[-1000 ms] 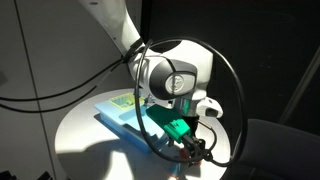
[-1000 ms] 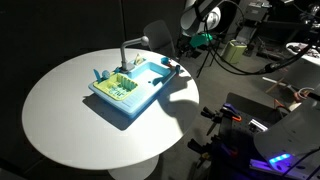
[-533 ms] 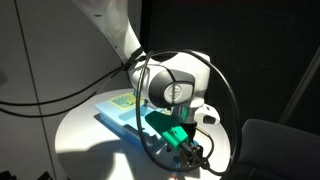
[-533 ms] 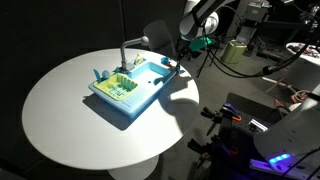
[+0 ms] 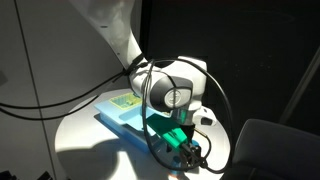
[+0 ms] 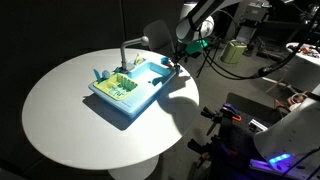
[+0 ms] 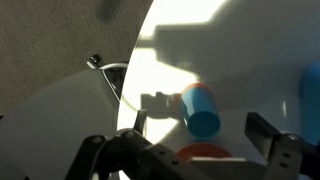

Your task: Move the blue and orange cups forward

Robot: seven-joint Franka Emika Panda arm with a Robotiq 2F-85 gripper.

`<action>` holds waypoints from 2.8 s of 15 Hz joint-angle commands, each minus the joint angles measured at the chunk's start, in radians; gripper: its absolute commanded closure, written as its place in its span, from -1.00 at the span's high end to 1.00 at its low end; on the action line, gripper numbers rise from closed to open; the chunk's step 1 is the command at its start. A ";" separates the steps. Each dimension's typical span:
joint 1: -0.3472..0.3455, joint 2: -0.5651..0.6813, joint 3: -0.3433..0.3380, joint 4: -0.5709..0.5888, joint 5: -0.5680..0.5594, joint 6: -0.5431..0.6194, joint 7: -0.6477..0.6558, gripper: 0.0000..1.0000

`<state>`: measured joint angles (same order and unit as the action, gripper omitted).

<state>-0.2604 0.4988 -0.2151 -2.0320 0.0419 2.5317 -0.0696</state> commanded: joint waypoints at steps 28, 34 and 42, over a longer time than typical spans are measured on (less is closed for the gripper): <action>-0.020 0.058 0.019 0.052 -0.011 0.001 -0.008 -0.71; -0.005 0.022 0.020 0.000 -0.017 0.017 -0.005 -0.71; 0.023 -0.034 0.010 -0.084 -0.035 0.024 0.009 -0.71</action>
<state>-0.2443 0.5223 -0.2007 -2.0479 0.0349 2.5323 -0.0696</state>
